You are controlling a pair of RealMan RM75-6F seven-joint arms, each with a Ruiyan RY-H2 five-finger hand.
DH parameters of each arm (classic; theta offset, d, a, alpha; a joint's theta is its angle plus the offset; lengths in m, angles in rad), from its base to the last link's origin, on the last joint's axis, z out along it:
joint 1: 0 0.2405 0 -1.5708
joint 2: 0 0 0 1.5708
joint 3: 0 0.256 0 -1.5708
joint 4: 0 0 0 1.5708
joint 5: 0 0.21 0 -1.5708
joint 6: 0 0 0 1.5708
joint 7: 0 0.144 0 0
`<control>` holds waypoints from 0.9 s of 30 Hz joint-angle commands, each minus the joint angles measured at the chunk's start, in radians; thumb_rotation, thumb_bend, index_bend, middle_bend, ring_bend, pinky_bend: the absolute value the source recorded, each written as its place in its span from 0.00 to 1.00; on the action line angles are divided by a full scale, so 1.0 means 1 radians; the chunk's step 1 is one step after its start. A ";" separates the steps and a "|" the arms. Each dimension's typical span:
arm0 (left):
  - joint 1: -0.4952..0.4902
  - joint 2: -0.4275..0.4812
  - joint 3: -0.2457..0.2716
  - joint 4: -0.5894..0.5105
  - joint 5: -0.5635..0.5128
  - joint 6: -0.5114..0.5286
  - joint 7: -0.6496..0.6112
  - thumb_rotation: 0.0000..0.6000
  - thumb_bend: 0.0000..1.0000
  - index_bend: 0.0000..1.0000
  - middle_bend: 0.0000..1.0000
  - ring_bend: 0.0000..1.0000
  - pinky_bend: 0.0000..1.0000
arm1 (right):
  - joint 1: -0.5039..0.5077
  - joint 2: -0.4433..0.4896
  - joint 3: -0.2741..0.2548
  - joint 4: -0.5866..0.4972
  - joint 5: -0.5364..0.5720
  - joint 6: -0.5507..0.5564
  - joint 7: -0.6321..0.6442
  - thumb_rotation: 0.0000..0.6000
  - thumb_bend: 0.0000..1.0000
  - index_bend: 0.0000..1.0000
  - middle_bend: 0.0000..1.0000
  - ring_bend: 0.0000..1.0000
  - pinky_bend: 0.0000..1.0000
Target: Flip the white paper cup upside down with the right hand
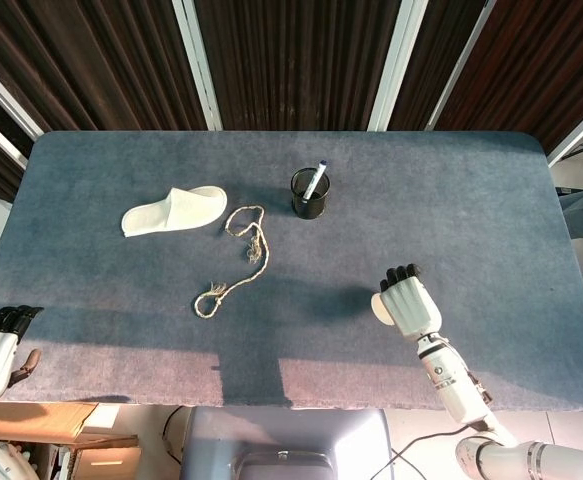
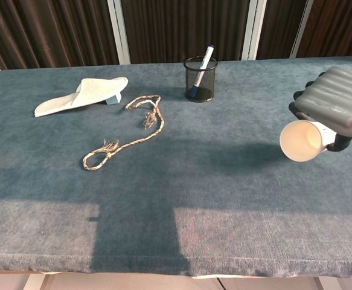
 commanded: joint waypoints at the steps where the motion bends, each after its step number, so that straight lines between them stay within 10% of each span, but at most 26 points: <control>1: 0.000 0.001 0.000 -0.001 0.001 0.000 -0.002 1.00 0.33 0.25 0.24 0.21 0.43 | 0.028 0.001 0.001 -0.063 0.148 -0.042 -0.106 1.00 0.16 0.61 0.47 0.41 0.51; 16: 0.002 0.003 0.004 -0.003 0.003 0.000 -0.001 1.00 0.33 0.25 0.24 0.21 0.43 | 0.043 0.043 -0.016 -0.066 0.168 -0.061 0.153 1.00 0.16 0.15 0.16 0.16 0.36; 27: 0.000 0.001 0.005 -0.004 0.001 -0.007 0.007 1.00 0.33 0.25 0.24 0.21 0.43 | 0.063 0.158 -0.012 -0.015 0.208 -0.248 0.497 1.00 0.16 0.23 0.18 0.17 0.35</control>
